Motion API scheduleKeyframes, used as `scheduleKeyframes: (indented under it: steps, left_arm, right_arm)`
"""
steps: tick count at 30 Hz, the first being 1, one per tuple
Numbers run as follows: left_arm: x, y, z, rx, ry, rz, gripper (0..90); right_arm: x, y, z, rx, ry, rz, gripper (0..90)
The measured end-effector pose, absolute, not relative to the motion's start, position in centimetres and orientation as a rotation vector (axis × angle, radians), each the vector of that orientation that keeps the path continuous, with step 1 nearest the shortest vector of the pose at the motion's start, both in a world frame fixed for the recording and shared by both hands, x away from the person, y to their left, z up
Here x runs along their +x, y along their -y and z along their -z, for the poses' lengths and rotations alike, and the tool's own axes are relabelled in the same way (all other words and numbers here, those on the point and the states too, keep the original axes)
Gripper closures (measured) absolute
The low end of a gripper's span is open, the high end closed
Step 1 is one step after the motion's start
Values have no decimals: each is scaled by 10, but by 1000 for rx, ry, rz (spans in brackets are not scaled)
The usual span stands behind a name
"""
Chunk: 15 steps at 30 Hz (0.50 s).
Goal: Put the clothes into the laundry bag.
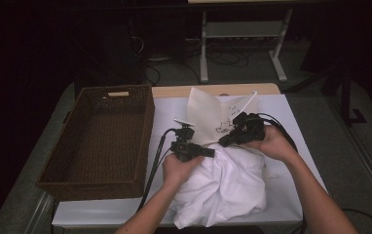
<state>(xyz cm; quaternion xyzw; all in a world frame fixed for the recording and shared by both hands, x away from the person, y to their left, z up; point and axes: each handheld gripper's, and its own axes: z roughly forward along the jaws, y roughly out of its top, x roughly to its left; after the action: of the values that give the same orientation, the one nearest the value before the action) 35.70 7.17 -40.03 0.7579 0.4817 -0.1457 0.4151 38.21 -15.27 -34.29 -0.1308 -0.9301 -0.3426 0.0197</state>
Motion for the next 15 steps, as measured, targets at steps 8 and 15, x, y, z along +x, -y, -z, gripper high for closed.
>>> scheduleKeyframes:
  steps: [8,15]
  left_arm:
    - [351,-82,375,2088,-1148,285,579]
    - [339,-82,377,2261,-1112,299,434]
  right_arm:
    - [385,157,349,-434,2883,1070,878]
    - [386,158,348,-452,2888,1082,877]
